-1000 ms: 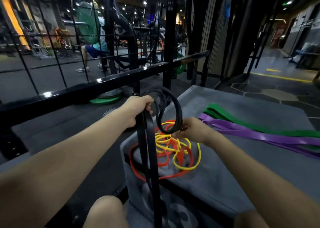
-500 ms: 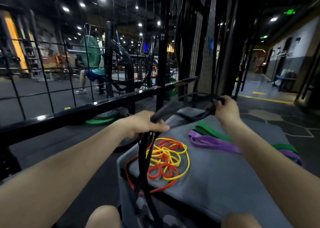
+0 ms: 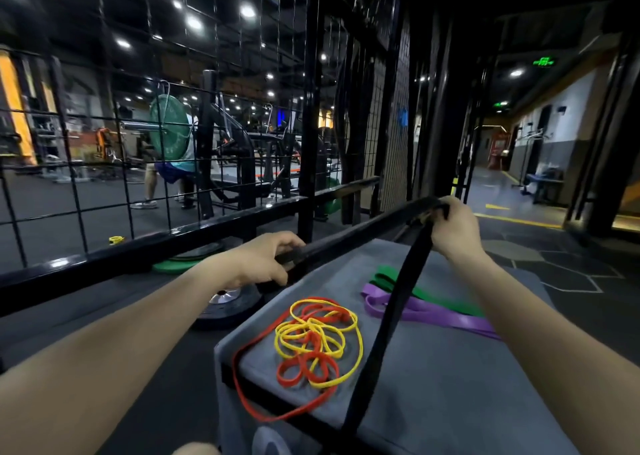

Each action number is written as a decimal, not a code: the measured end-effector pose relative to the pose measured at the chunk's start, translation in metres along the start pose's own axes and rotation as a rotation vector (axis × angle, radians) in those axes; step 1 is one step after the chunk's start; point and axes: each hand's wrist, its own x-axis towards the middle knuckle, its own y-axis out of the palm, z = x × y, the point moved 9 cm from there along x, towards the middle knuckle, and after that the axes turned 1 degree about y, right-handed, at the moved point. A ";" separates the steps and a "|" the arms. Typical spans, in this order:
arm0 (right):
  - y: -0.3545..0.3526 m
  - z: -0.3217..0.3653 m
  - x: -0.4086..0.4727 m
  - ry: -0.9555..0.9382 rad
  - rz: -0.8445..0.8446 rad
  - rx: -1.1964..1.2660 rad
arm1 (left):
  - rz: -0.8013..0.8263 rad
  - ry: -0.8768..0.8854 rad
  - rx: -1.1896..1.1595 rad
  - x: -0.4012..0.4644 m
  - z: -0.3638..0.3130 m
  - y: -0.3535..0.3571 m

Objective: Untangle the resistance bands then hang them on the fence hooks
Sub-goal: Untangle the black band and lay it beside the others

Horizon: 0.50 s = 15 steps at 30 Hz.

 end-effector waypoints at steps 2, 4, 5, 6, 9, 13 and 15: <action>0.000 -0.002 0.001 0.010 -0.003 0.004 | -0.016 -0.003 -0.034 -0.001 0.003 -0.003; -0.002 -0.006 0.003 0.031 -0.015 0.020 | -0.016 -0.008 -0.122 -0.003 0.009 -0.004; -0.003 -0.008 0.003 0.043 -0.017 0.027 | -0.018 -0.014 -0.165 -0.003 0.013 -0.005; -0.003 -0.011 0.003 0.053 -0.012 0.025 | -0.031 -0.023 -0.208 -0.003 0.017 -0.006; -0.003 -0.020 0.001 0.056 0.008 0.006 | -0.062 -0.049 -0.398 -0.005 0.021 -0.007; 0.004 -0.024 -0.006 0.040 0.072 -0.055 | -0.153 -0.102 -0.551 -0.006 0.009 -0.004; 0.016 -0.023 -0.012 0.015 0.181 -0.132 | -0.218 -0.105 -0.655 -0.001 -0.001 -0.002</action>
